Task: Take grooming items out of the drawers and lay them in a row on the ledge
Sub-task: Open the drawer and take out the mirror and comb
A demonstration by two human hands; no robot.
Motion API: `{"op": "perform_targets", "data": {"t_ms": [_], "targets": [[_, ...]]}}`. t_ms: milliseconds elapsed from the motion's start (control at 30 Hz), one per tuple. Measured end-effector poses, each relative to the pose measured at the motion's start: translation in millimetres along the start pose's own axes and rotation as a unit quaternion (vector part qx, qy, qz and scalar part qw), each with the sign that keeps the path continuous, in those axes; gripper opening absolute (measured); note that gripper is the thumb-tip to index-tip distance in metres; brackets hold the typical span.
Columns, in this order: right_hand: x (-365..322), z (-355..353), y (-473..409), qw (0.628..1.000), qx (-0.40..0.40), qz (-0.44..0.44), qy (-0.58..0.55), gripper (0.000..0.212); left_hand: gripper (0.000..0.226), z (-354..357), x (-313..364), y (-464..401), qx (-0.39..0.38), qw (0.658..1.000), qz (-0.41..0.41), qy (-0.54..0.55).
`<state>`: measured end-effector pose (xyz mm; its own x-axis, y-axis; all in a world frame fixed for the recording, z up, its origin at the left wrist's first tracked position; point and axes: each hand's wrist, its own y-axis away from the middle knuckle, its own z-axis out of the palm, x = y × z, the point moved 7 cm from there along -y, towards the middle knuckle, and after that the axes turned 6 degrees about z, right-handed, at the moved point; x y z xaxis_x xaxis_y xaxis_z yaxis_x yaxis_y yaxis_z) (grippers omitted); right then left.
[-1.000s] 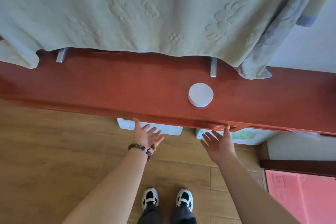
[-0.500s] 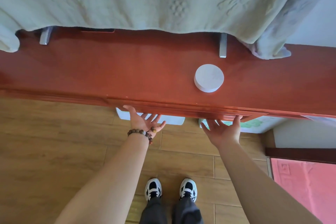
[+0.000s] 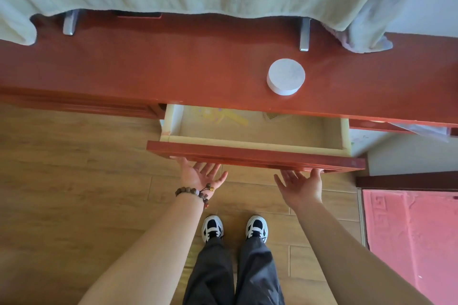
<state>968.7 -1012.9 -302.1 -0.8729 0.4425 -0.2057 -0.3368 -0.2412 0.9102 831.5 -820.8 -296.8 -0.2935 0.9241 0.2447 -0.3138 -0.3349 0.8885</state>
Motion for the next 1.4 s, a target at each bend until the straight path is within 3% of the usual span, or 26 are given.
{"op": "perform_targets", "data": {"t_ms": [633, 733, 800, 867, 933, 1000, 1067, 1133, 1200, 1267, 1333, 1400], "targets": [[48, -83, 46, 0.999, 0.03, 0.026, -0.032, 0.062, 0.07, -84, -31, 58, 0.032, 0.999, 0.007, -0.012], [44, -85, 50, 0.999, 0.036, 0.027, 0.028, 0.059, 0.067, -86, -30, 65, 0.031, 0.998, 0.004, -0.061], [42, -88, 54, 0.993, 0.056, 0.035, 0.098, 0.047, 0.055, -86, -29, 70, 0.026, 0.987, -0.001, -0.158], [40, -91, 62, 0.971, 0.091, 0.038, 0.216, 0.038, 0.044, -81, -28, 81, 0.008, 0.933, -0.005, -0.36], [36, -86, 80, 0.922, 0.099, 0.019, 0.375, 0.031, 0.037, -72, -26, 100, -0.035, 0.822, 0.023, -0.567], [31, -67, 106, 0.859, 0.053, -0.009, 0.51, 0.028, 0.035, -52, -21, 126, -0.109, 0.718, 0.083, -0.683], [26, -38, 136, 0.814, -0.035, -0.028, 0.579, 0.025, 0.029, -23, -15, 156, -0.187, 0.689, 0.14, -0.686], [12, -6, 155, 0.795, -0.097, -0.069, 0.595, 0.02, 0.021, 14, -3, 174, -0.24, 0.656, 0.222, -0.681], [-10, 22, 154, 0.768, -0.093, -0.147, 0.617, 0.014, 0.021, 51, 14, 174, -0.234, 0.575, 0.337, -0.708], [-32, 45, 139, 0.698, -0.041, -0.238, 0.674, 0.011, 0.026, 79, 25, 156, -0.213, 0.485, 0.421, -0.737], [-45, 62, 116, 0.608, -0.004, -0.308, 0.732, 0.022, 0.034, 93, 23, 120, -0.206, 0.393, 0.416, -0.794], [-48, 74, 84, 0.522, 0.0, -0.323, 0.79, 0.041, 0.044, 96, 11, 80, -0.194, 0.302, 0.368, -0.857]]}}
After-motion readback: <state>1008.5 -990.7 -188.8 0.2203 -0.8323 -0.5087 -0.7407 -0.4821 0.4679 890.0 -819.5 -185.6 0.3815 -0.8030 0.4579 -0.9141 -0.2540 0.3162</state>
